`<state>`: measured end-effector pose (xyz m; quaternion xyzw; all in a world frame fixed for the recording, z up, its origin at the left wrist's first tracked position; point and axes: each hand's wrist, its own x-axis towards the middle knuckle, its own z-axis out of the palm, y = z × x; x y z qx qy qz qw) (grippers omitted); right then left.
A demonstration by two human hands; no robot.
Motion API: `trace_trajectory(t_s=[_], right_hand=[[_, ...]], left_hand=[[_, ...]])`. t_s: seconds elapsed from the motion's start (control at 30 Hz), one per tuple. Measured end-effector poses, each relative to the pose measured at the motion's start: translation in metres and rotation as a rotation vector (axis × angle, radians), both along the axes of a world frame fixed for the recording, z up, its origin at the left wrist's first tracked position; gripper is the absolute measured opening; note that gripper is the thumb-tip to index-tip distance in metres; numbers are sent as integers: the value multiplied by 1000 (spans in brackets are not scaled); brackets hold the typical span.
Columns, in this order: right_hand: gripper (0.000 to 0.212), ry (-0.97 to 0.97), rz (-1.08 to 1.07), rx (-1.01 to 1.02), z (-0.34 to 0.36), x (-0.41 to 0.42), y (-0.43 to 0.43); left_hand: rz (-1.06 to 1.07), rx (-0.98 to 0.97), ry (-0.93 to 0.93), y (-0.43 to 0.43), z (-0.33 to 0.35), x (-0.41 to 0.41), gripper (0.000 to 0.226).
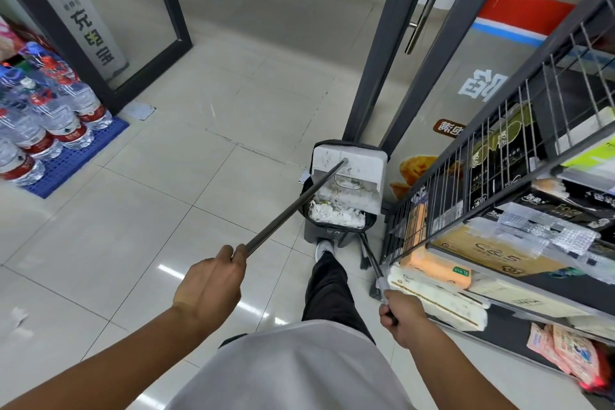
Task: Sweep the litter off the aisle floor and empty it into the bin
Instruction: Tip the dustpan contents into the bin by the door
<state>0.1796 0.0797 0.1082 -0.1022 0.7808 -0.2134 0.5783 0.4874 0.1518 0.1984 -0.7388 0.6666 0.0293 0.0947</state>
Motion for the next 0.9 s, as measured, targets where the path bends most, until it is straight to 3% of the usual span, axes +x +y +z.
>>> trace_trajectory(t_s=[0.1, 0.23, 0.33, 0.5, 0.73, 0.83, 0.9], right_hand=[[16, -33, -94, -51, 11, 11, 5], [25, -266, -295, -138, 45, 16, 4], [28, -439, -454, -190, 70, 2, 0], [28, -642, -541, -176, 93, -41, 28], [22, -675, -468, -102, 121, -120, 129], [16, -608, -392, -56, 118, -160, 189], [24, -547, -337, -48, 115, -184, 225]], left_hand=[[19, 21, 26, -5, 36, -25, 23], [56, 17, 109, -20, 81, -45, 22], [80, 21, 147, -18, 111, -44, 4], [84, 72, 130, 6, 130, -60, 15], [140, 218, 112, 49, 104, -113, 10], [202, 275, 137, 73, 84, -147, 12], [227, 305, 150, 88, 67, -172, 16]])
